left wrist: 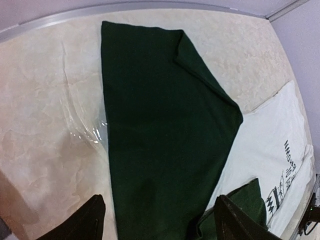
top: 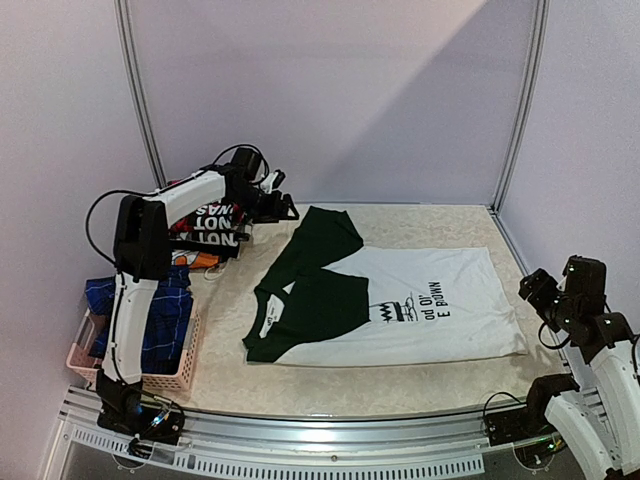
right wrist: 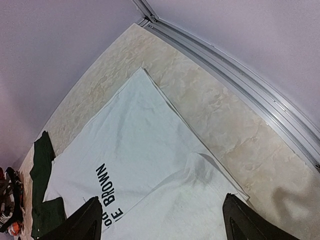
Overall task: Fold and stack the mixed laundry pile
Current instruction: Pick up the 1/3-folded T-shirt from the center of the board.
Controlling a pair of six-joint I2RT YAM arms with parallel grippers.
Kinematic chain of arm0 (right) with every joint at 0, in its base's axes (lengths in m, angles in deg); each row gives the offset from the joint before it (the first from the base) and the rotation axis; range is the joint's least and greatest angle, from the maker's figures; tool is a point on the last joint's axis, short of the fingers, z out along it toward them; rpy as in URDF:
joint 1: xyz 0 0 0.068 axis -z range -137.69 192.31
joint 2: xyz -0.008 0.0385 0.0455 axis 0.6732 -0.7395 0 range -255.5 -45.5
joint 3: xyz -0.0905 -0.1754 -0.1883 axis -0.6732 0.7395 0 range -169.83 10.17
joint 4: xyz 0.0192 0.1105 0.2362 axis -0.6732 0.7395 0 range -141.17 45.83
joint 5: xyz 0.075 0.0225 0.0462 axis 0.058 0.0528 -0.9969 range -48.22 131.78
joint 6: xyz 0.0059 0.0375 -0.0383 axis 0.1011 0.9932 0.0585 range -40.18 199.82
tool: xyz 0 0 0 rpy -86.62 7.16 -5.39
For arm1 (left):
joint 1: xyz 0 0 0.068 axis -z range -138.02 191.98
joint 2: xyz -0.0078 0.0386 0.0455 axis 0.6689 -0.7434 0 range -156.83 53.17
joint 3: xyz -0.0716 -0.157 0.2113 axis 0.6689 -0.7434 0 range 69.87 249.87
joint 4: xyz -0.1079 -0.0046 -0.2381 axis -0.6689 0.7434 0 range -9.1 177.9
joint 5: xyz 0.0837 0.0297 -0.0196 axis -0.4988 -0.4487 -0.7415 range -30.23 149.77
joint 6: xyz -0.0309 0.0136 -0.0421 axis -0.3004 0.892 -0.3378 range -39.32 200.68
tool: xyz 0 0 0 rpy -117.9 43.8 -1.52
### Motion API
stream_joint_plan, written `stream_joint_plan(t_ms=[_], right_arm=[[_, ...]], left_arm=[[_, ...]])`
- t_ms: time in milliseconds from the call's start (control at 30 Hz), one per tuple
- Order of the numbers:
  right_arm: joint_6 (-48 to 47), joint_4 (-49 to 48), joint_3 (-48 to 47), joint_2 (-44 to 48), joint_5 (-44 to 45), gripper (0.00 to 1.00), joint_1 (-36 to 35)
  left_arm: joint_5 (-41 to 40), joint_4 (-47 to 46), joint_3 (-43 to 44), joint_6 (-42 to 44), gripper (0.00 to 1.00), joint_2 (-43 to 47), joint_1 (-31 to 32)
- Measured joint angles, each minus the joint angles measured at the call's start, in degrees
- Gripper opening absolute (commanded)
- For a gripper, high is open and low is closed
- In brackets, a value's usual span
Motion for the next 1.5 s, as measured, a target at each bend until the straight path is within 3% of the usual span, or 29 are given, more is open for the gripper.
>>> stream_joint_plan(t_ms=[200, 667, 867, 1133, 1433, 1500], right_arm=[[-0.5, -1.62, 1.14, -0.37, -1.53, 0.86, 0.0], [-2.21, -4.33, 1.53, -2.36, -4.35, 0.89, 0.0], [-2.47, -4.61, 1.53, -2.34, -5.07, 0.9, 0.0], [-2.93, -5.49, 1.53, -2.6, -5.49, 0.91, 0.0], [-3.02, -6.91, 1.64, -4.42, -8.02, 0.92, 0.0], [-3.06, -6.95, 1.75, -4.37, -8.39, 0.92, 0.0]], left_arm=[[5.55, 4.11, 12.63, -0.66, 0.74, -11.45, -1.92], [9.18, 0.57, 15.52, -5.35, 0.73, -18.36, -2.54], [10.93, -2.84, 20.72, -9.09, 0.68, -22.25, -2.99], [13.31, -5.35, 21.59, -12.59, 0.48, -23.87, -2.89], [13.81, -6.23, 21.09, -12.98, 0.05, -23.91, -2.45], [13.66, -6.56, 20.76, -13.42, 0.0, -23.91, -2.43]])
